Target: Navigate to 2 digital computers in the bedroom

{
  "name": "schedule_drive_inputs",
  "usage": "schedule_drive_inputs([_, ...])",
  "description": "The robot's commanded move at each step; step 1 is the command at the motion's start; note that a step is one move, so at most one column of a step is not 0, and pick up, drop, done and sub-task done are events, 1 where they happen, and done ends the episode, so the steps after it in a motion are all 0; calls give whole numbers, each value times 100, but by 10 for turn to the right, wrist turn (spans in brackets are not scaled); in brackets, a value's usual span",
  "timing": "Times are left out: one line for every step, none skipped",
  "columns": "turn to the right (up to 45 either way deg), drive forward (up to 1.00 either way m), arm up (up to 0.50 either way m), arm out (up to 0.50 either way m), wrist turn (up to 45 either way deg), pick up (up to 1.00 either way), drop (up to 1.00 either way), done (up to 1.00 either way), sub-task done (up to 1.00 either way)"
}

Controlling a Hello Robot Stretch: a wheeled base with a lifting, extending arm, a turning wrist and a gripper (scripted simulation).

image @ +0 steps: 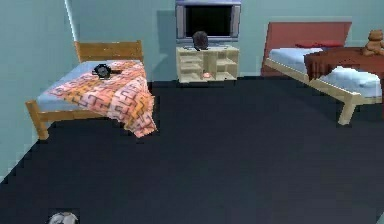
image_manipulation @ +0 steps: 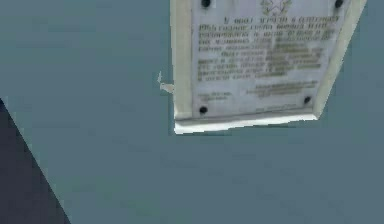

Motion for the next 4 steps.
schedule_drive_inputs([30, 0, 0, 0, 0, 0, 0, 0, 0])
schedule_drive_inputs([0, 35, 0, 0, 0, 0, 0, 0, 0])
schedule_drive_inputs([330, 0, 0, 0, 0, 0, 0, 0, 0])
schedule_drive_inputs([0, 45, 0, 0, 0, 0, 0, 0, 0])
